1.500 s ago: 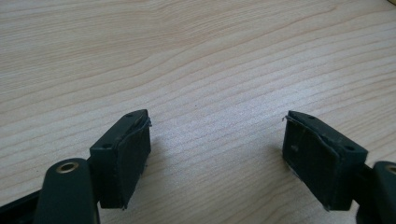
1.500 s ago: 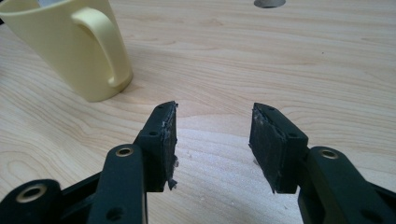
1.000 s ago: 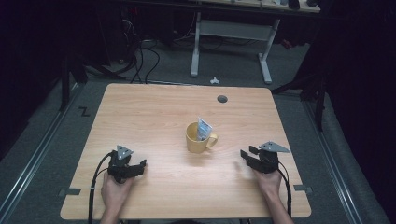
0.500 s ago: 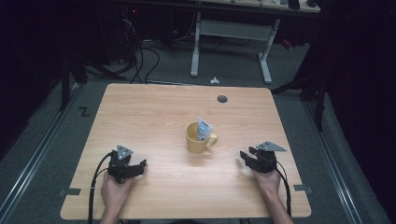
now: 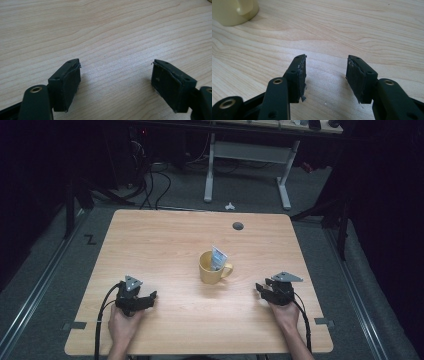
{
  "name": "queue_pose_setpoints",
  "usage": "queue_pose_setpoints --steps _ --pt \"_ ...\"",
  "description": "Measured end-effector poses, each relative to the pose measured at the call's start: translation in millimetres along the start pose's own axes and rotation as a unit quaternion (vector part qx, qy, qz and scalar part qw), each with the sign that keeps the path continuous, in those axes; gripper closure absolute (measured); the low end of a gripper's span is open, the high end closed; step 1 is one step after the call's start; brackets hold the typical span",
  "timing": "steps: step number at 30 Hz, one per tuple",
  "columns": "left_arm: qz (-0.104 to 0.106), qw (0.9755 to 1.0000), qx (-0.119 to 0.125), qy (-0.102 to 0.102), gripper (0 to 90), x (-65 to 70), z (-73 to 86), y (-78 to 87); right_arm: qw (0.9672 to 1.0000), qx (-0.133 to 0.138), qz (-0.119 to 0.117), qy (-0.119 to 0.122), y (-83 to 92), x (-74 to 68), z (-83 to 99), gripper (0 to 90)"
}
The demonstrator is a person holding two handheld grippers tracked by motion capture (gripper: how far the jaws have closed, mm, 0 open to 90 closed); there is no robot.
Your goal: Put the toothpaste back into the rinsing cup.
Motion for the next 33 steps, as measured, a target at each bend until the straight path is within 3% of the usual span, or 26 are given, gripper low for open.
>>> queue_pose_setpoints --steps 6,10,16,21,33 --pt "0.000 1.0000 0.000 0.000 23.6 0.1 0.0 -0.1 0.9999 -0.017 0.002 0.001 -2.4 0.3 2.8 48.0" --pt "0.000 1.0000 0.000 -0.001 23.5 0.3 0.1 0.0 0.9996 -0.018 0.012 0.018 -2.7 -1.5 3.1 46.7" --pt "0.001 1.0000 -0.001 -0.001 23.3 0.6 0.3 0.2 0.9993 -0.017 0.024 0.024 -2.3 -1.5 3.1 43.5" --pt "0.000 1.0000 -0.001 -0.001 23.2 0.6 0.3 0.2 0.9996 -0.021 0.015 0.009 -3.0 -0.4 3.6 42.0" --pt "0.001 1.0000 -0.002 -0.001 21.0 1.7 0.3 -0.5 0.9996 -0.021 0.015 0.011 -3.1 -0.8 3.5 41.9"
Point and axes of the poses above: each handheld gripper's, and its own axes: y roughly backward along the jaws, z roughly out of its underside, x roughly to its right, the point moved 10 cm from there along -y, roughly forward along the jaws, and after that the axes turned 4 degrees about z, right-handed, at the moved point
